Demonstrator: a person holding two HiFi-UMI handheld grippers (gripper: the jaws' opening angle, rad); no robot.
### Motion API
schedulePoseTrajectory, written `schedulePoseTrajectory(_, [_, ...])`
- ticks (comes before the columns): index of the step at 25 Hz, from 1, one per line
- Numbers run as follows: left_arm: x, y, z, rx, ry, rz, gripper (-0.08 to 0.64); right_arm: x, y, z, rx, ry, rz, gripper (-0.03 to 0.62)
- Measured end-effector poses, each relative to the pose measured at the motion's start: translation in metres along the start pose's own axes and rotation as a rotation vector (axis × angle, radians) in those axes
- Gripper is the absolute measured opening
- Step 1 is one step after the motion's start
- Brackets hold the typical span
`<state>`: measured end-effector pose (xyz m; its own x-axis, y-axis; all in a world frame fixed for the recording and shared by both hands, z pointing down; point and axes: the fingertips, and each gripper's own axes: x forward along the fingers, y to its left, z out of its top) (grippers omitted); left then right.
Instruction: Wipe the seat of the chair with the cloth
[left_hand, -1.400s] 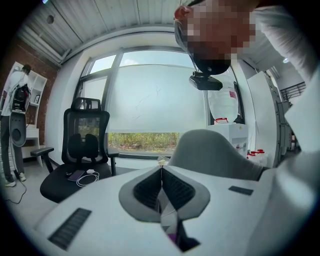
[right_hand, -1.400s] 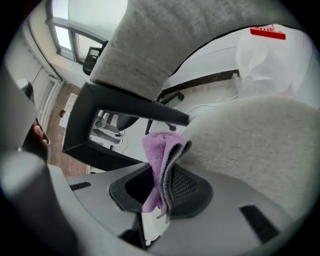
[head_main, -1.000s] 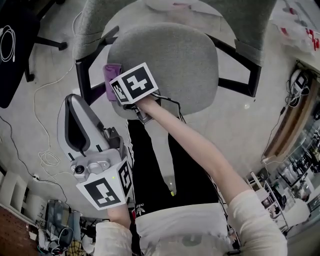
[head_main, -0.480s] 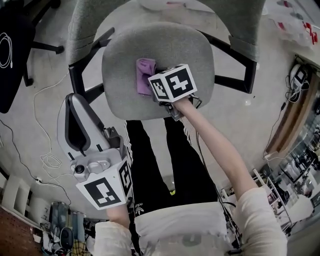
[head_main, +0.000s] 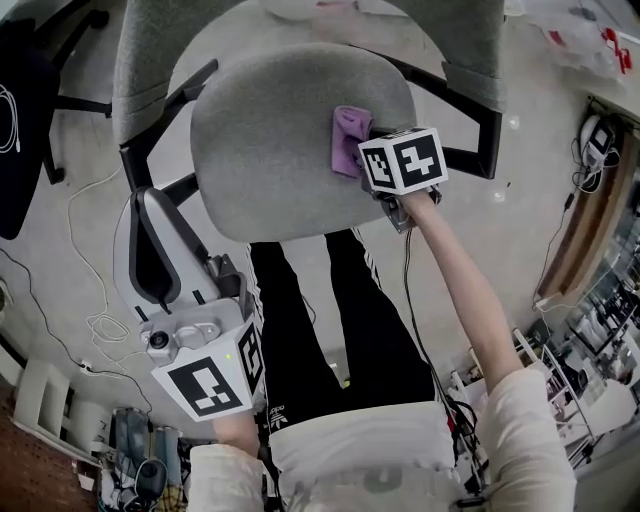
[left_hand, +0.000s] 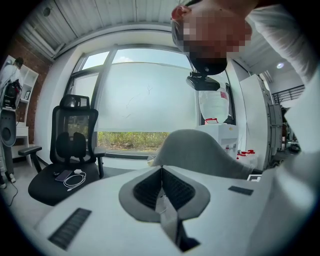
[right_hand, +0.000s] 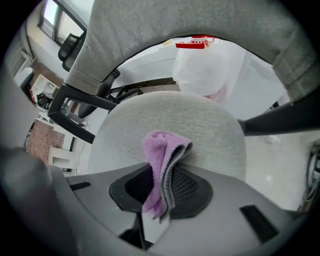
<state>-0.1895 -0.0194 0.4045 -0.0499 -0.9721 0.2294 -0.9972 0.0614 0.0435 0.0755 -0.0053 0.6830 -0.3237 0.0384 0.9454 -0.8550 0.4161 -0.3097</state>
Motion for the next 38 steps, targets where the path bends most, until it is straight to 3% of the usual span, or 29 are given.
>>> schedulePoseTrajectory(9, [0.004, -0.018, 0.001, 0.008, 0.003, -0.035, 0.014, -0.032, -0.071, -0.020, 0.044, 0.040, -0.204, 0.089])
schedulePoseTrajectory(13, [0.006, -0.025, -0.001, 0.034, 0.003, -0.053, 0.012, -0.035, -0.082, -0.030, 0.102, 0.055, -0.249, 0.088])
schedulePoseTrajectory(26, [0.008, -0.039, -0.002, 0.041, 0.004, -0.064, 0.012, -0.049, -0.099, -0.039, 0.140, 0.028, -0.441, 0.087])
schedulePoseTrajectory(33, [0.009, -0.040, -0.004, 0.043, 0.007, -0.072, 0.014, -0.055, -0.095, -0.037, 0.142, 0.001, -0.450, 0.087])
schedulePoseTrajectory(38, [0.012, -0.041, -0.004, 0.042, 0.008, -0.073, 0.014, -0.073, -0.090, -0.026, 0.133, -0.073, -0.437, 0.087])
